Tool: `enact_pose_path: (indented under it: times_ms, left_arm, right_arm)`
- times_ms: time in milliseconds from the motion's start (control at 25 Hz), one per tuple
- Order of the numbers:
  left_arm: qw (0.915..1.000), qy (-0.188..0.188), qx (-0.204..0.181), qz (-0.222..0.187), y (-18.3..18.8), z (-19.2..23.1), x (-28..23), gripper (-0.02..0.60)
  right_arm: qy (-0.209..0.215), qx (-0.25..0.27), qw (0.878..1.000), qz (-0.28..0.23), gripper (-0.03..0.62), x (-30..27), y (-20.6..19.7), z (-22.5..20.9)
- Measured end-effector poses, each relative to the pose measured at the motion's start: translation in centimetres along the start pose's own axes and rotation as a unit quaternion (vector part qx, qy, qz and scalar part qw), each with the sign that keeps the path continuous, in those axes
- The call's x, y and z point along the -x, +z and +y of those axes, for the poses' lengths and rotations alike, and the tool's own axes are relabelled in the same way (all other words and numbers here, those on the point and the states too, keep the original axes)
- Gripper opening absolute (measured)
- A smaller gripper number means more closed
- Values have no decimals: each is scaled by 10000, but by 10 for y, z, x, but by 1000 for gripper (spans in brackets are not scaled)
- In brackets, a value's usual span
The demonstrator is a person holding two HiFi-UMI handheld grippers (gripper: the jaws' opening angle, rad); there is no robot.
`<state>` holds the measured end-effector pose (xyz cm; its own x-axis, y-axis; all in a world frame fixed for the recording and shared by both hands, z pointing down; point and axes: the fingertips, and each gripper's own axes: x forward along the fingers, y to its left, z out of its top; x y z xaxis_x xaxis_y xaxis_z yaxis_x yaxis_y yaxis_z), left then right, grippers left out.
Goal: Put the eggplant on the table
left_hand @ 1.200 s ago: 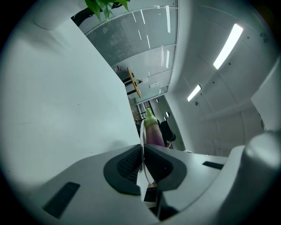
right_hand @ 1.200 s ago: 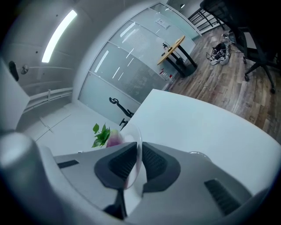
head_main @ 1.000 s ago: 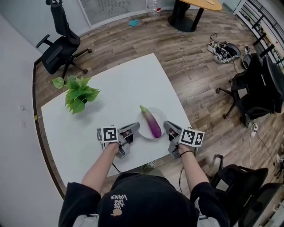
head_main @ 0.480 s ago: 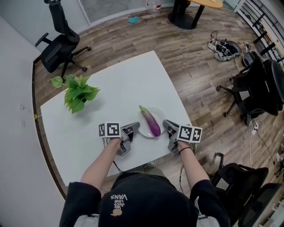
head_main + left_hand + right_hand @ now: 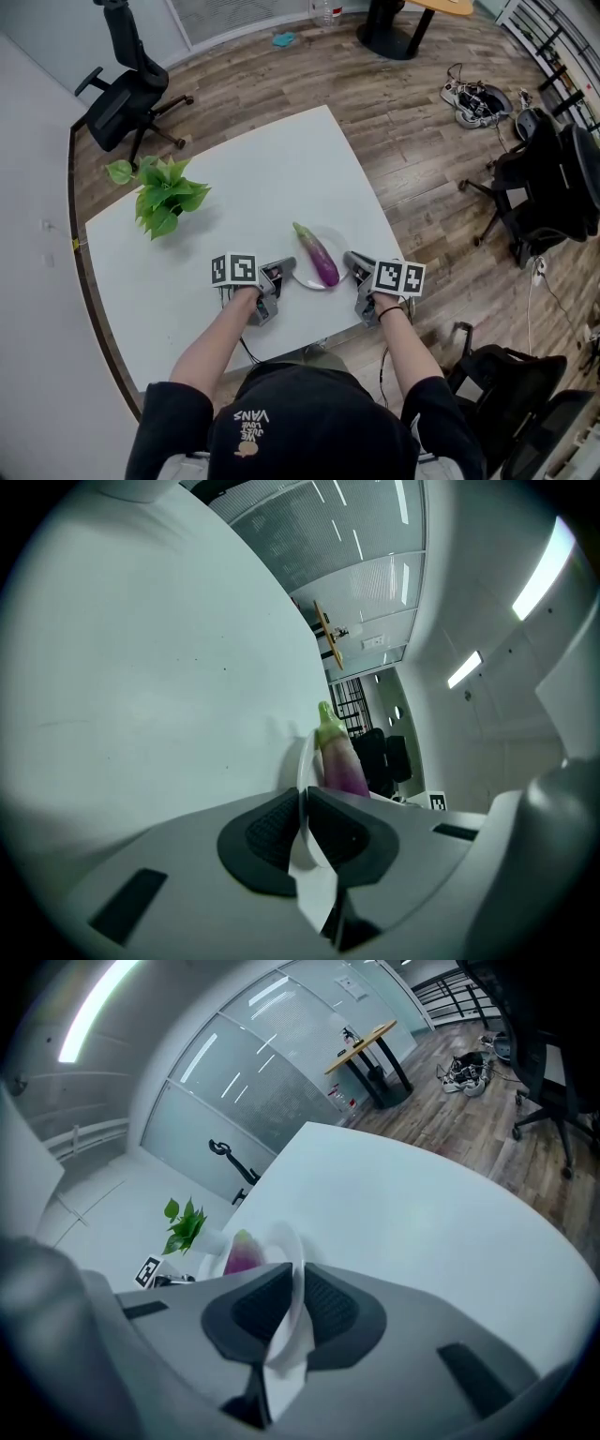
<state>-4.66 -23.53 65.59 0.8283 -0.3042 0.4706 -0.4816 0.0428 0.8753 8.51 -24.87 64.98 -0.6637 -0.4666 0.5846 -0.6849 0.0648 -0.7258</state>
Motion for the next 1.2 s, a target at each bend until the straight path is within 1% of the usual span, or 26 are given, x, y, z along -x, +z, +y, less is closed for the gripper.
enact_pose_path:
  times_ms: [360,480,600,760,840,1080,1200]
  left_arm:
    - [9990,367,-5,249,0,5,-3,28]
    - [9986,466,-21,239,-1,6,-3,28]
    - [9986,482,-15,236,-1,5,-3,35]
    - [9990,389,25,235,1,-1,-5,106]
    - [9990,387,2,239,1,-3,-6,119]
    - [9986,469,-31,234,1,-5,-5,144]
    - [9984,492,-134,255,0,-7,-5,166]
  right_arm:
    - [-118,-13,9998,171,35,-4,-1,-3]
    - [-199,23,9995,232,35,-5,-2,-4]
    - [-366,131,9985,394,38,-7,-5,-7]
    - [-372,138,9984,399,62,-10,-5,-5]
    - [-342,121,9986,385,87,-10,-5,-4]
    - [-360,175,9983,436,95,-10,-5,-2]
    - [-309,61,9988,379,100,-10,-5,-2]
